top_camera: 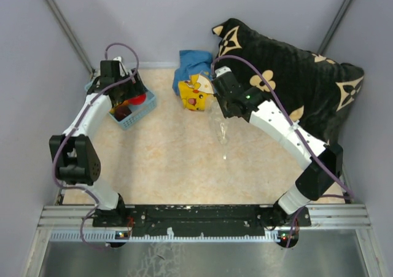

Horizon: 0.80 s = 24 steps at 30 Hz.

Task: Place the food in the zip-top bag and seal the zipper
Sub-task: Pick up the fake fruit from the bin.

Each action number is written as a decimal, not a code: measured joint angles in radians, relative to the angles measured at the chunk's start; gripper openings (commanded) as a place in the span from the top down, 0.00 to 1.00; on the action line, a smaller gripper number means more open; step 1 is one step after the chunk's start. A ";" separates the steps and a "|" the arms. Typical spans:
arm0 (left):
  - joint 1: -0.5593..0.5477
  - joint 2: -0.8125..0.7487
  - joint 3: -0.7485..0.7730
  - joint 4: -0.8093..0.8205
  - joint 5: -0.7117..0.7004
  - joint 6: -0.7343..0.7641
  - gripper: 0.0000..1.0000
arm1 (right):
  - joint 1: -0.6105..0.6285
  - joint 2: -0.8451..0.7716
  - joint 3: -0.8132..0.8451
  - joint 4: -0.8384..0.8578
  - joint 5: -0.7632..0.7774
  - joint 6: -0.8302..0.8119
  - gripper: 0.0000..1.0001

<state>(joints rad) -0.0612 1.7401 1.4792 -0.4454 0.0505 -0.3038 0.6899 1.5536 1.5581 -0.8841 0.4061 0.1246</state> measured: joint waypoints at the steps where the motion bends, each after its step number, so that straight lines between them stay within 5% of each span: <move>1: -0.006 -0.045 -0.047 0.024 0.017 -0.014 0.43 | 0.002 0.000 0.000 0.000 0.000 0.007 1.00; 13: -0.211 -0.476 -0.422 0.251 0.155 -0.163 0.44 | 0.011 0.006 0.015 -0.039 -0.005 0.089 1.00; 24: -0.439 -0.676 -0.651 0.532 0.215 -0.267 0.44 | 0.013 0.047 0.102 -0.071 -0.053 0.211 1.00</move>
<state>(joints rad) -0.5007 1.0645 0.8284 0.0868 0.2657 -0.5705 0.7025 1.6009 1.6604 -0.9554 0.3531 0.3355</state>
